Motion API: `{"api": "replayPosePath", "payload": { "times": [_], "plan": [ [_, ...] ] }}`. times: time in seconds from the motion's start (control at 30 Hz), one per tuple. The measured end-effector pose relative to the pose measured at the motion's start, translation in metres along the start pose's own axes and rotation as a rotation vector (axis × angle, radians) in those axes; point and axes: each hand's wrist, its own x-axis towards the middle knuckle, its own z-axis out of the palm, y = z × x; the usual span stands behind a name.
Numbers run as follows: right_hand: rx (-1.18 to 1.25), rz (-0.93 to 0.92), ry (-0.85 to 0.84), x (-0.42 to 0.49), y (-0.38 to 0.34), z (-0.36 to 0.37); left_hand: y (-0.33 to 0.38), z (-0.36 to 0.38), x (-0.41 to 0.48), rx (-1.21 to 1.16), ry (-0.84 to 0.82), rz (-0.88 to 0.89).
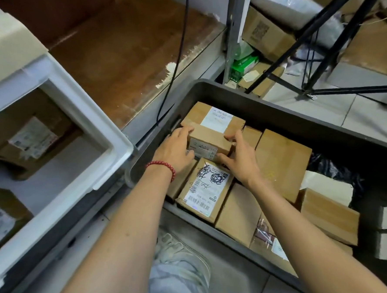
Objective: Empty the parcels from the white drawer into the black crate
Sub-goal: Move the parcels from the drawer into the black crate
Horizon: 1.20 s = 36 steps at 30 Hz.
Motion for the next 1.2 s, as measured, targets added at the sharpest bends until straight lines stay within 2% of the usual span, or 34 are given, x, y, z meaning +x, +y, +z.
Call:
{"api": "replayPosePath", "payload": {
  "times": [0.17,0.27,0.37,0.47,0.63,0.77,0.87,0.97,1.2],
  "plan": [
    [-0.314,-0.019,0.041,-0.003,0.016,0.005,0.001,0.015,0.003,0.062,0.012,0.027],
    [-0.413,-0.036,0.034,-0.006,0.018,0.007,0.000,0.025,0.007,0.129,0.038,0.038],
    [-0.518,-0.054,0.031,-0.007,0.024,0.011,-0.007,0.032,0.008,0.261,-0.040,0.005],
    [-0.582,-0.044,-0.002,-0.012,0.030,0.018,-0.015,0.044,0.004,0.526,-0.190,0.035],
    [-0.581,-0.033,-0.012,-0.022,0.030,0.020,-0.009,0.053,-0.006,0.555,-0.236,-0.014],
    [-0.669,-0.042,-0.119,-0.022,0.021,0.012,-0.010,0.046,-0.022,0.494,-0.111,0.002],
    [-0.665,-0.054,-0.131,-0.027,0.006,0.009,-0.009,0.037,-0.045,0.398,0.052,-0.041],
    [-0.647,-0.144,-0.127,-0.034,-0.016,0.011,-0.003,0.022,-0.065,0.321,0.197,-0.110],
    [-0.592,-0.385,-0.160,-0.058,-0.086,0.014,-0.032,-0.020,-0.141,0.381,0.290,-0.321]
  ]
}}
